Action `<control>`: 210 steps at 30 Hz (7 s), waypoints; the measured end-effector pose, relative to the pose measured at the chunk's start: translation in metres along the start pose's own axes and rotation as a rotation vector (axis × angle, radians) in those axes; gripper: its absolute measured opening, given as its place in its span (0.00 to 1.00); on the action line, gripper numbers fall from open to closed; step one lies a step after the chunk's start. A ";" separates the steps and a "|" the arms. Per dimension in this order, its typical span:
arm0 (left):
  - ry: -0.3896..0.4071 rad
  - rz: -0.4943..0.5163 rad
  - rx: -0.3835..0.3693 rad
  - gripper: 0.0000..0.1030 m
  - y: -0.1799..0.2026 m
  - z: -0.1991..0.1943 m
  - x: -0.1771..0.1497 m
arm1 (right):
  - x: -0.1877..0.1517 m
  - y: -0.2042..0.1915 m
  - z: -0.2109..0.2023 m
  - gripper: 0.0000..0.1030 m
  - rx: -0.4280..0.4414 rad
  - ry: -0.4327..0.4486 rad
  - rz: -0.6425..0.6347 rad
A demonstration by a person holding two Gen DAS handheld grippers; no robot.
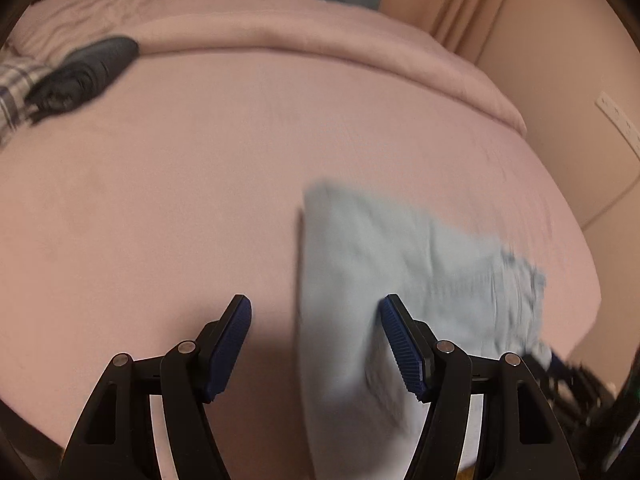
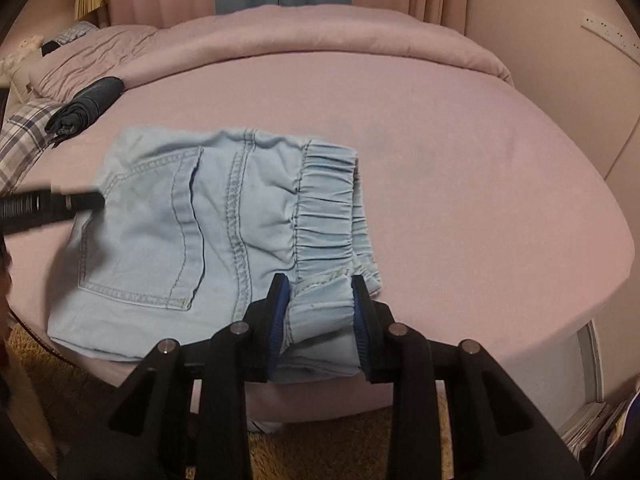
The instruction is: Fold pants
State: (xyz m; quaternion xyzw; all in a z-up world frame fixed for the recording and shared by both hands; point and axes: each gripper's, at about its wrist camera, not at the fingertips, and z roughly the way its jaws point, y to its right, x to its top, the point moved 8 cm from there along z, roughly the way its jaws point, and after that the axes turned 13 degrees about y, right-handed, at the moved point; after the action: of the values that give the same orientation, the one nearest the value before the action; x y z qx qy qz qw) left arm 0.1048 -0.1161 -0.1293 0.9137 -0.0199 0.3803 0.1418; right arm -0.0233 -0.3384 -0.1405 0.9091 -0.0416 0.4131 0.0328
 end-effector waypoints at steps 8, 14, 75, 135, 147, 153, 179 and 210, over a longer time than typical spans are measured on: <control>-0.018 0.078 0.057 0.65 -0.009 0.057 0.022 | 0.002 0.001 0.004 0.31 0.031 -0.017 0.034; -0.035 0.027 0.054 0.70 -0.022 0.084 0.007 | 0.001 0.002 0.011 0.30 0.044 -0.025 0.037; -0.064 0.023 -0.088 0.68 -0.014 -0.041 -0.064 | 0.023 0.039 0.007 0.88 0.126 -0.028 0.214; 0.073 -0.073 -0.161 0.18 -0.009 0.030 0.030 | 0.093 -0.094 0.109 0.35 0.410 -0.029 0.141; 0.026 -0.075 -0.034 0.19 -0.030 0.050 0.023 | 0.075 -0.090 0.134 0.53 0.359 -0.109 0.178; 0.010 -0.067 0.023 0.38 -0.043 0.057 0.014 | 0.073 -0.088 0.135 0.59 0.335 -0.114 0.174; 0.148 -0.008 0.132 0.85 -0.023 -0.046 0.010 | 0.095 -0.058 0.058 0.91 0.192 0.039 0.165; 0.166 0.000 0.158 0.94 0.013 -0.104 -0.016 | 0.095 -0.056 -0.024 0.96 0.139 0.165 0.117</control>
State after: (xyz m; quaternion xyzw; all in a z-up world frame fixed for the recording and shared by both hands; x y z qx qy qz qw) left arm 0.0198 -0.1016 -0.0674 0.8874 0.0221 0.4550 0.0704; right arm 0.0269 -0.2848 -0.0545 0.8680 -0.0631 0.4898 -0.0511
